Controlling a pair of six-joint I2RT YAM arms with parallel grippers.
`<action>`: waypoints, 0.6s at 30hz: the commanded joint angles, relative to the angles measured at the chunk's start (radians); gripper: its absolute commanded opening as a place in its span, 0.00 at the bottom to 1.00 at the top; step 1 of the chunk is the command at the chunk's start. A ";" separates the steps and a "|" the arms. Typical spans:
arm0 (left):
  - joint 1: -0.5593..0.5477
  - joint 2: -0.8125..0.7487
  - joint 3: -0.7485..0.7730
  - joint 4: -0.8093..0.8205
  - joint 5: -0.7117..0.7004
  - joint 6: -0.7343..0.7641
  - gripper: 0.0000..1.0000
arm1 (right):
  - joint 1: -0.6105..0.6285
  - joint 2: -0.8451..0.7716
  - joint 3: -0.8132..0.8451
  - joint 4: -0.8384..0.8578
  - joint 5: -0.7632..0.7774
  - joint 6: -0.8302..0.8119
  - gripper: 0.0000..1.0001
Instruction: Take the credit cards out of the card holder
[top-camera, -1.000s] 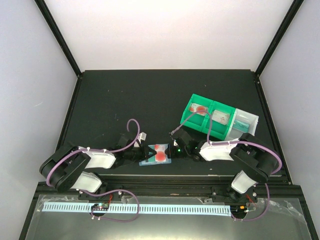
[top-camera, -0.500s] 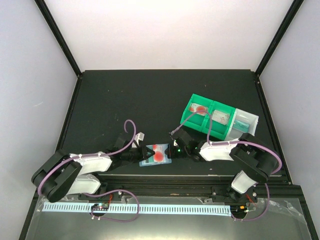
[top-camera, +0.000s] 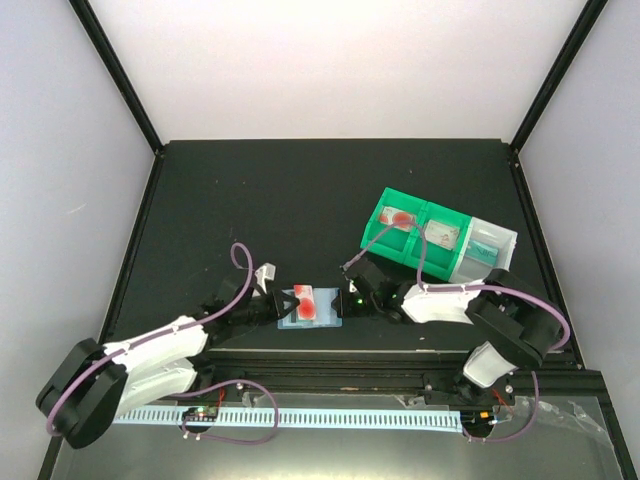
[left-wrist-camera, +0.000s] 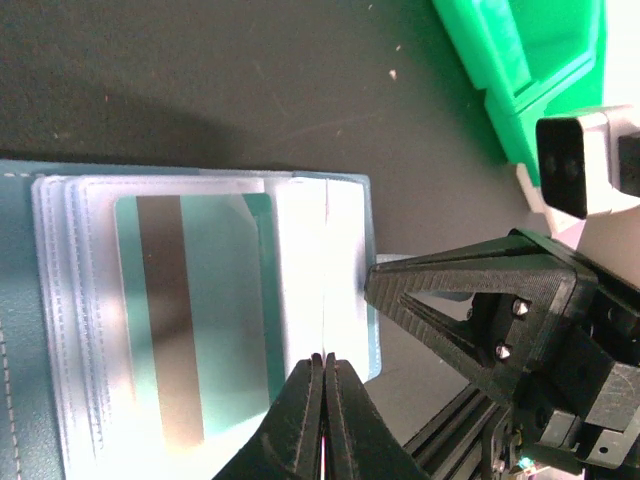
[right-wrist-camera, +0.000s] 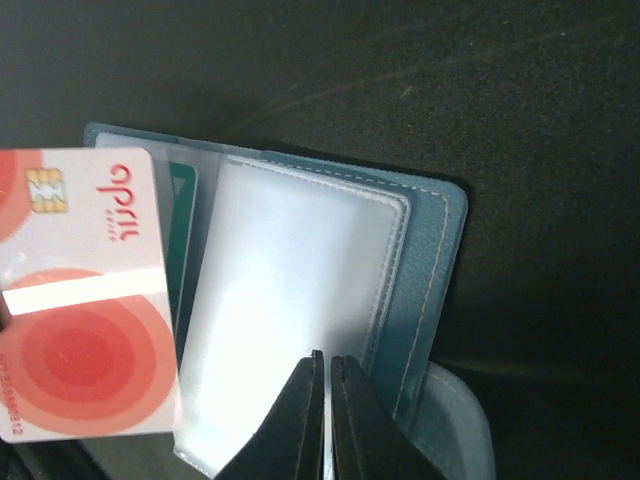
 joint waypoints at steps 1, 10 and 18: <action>0.010 -0.105 -0.007 -0.081 -0.073 -0.011 0.02 | 0.007 -0.077 -0.018 0.012 -0.015 -0.017 0.08; 0.016 -0.337 -0.032 -0.060 -0.101 -0.098 0.02 | 0.007 -0.208 -0.142 0.366 -0.174 0.175 0.30; 0.016 -0.474 -0.058 0.005 -0.075 -0.174 0.02 | 0.007 -0.241 -0.142 0.494 -0.216 0.301 0.56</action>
